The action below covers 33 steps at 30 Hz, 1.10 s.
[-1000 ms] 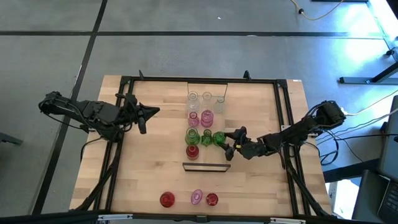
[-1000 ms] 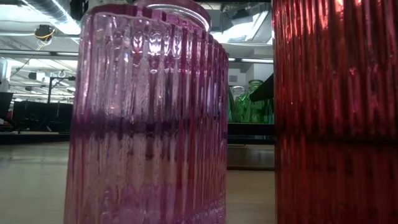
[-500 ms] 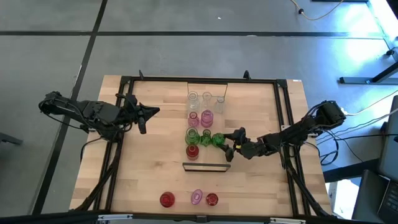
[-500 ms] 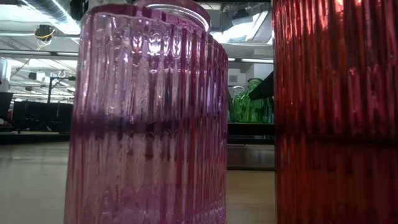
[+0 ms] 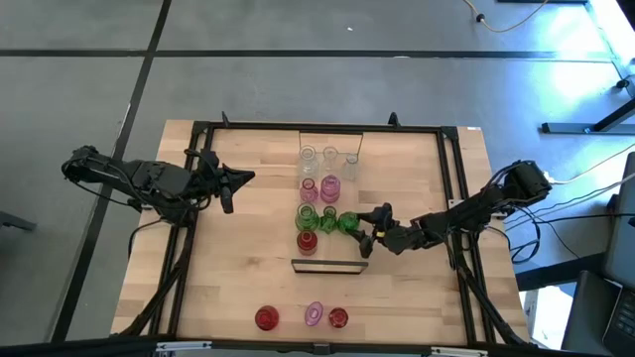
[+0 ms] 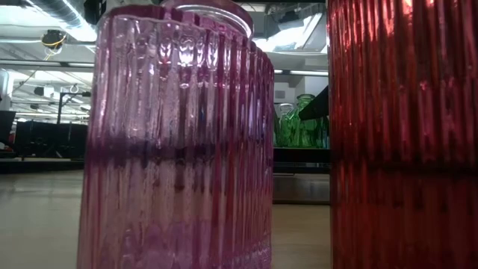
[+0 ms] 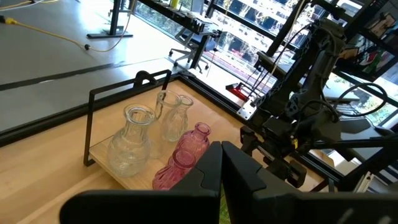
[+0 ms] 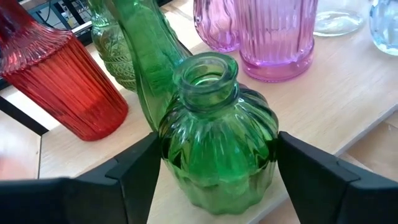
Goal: Sort vases onto shelf
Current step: Put the green vase on the shelf aligned with the other green vases
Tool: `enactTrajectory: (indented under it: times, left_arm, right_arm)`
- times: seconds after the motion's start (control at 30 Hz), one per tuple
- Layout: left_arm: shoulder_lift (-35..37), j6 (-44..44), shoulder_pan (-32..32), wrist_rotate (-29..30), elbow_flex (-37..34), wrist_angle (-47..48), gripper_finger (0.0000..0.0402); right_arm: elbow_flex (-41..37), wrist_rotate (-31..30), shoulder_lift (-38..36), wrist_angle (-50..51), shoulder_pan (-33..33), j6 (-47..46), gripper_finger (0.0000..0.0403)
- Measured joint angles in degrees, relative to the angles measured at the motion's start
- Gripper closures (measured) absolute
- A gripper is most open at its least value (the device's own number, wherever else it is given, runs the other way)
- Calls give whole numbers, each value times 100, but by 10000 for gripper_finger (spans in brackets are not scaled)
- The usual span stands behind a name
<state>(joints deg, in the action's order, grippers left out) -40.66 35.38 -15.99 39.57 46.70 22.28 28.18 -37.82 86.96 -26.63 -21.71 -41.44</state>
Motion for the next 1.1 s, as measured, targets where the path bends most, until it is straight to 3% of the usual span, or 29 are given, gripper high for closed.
enactTrajectory:
  times: [1.1]
  left_arm:
    - [0,7,0,17,0,2,401]
  right_arm:
    - [308,282,-9,653,111,281,120]
